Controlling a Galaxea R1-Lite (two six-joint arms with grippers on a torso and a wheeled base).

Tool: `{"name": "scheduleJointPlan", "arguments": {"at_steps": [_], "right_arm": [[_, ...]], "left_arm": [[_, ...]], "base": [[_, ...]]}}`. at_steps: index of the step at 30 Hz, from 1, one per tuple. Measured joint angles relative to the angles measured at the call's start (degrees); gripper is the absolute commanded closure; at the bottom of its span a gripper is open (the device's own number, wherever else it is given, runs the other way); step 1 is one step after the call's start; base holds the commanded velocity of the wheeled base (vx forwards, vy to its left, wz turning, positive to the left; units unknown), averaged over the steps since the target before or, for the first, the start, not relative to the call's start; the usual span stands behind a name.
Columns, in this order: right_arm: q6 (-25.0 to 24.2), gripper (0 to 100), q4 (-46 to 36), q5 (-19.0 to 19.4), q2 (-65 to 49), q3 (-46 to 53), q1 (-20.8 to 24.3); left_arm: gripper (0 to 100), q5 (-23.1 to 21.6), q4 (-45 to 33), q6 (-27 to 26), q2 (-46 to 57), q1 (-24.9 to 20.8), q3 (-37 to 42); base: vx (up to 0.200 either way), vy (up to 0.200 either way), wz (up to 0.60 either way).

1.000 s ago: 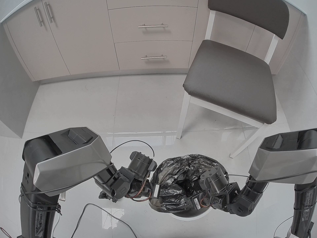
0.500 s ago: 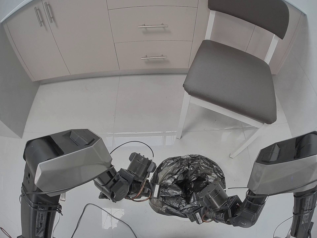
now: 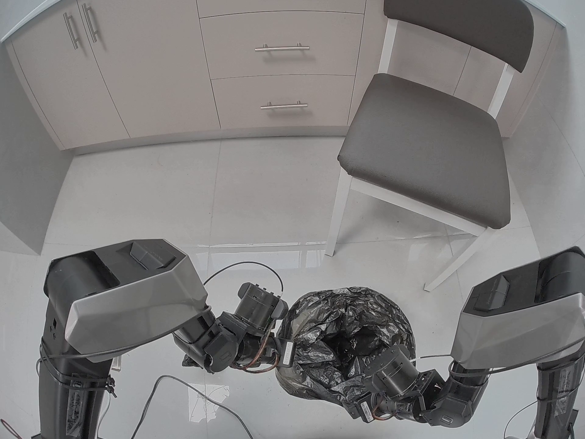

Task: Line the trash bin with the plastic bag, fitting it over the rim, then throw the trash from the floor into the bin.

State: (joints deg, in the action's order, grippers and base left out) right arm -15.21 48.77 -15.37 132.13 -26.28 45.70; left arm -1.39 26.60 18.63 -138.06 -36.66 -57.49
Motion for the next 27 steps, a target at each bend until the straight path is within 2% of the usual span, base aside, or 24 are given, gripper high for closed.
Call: {"name": "scheduleJointPlan", "arguments": {"at_steps": [5,17,27], "right_arm": [[-2.2,0,0.0,0.2,0.1,2.2,1.3],[-2.2,0,0.0,0.2,0.2,3.8,2.7],[-1.3,0,-0.1,0.2,-1.7,5.0,3.7]], "left_arm": [[100,0.0,0.1,0.0,0.0,0.0,0.0],[100,0.0,0.3,0.0,0.0,0.0,0.2],[100,-0.4,4.7,0.0,0.0,0.1,2.3]], "base": [[0.0,0.0,0.0],[0.0,0.0,0.0],[0.0,0.0,0.0]]}}
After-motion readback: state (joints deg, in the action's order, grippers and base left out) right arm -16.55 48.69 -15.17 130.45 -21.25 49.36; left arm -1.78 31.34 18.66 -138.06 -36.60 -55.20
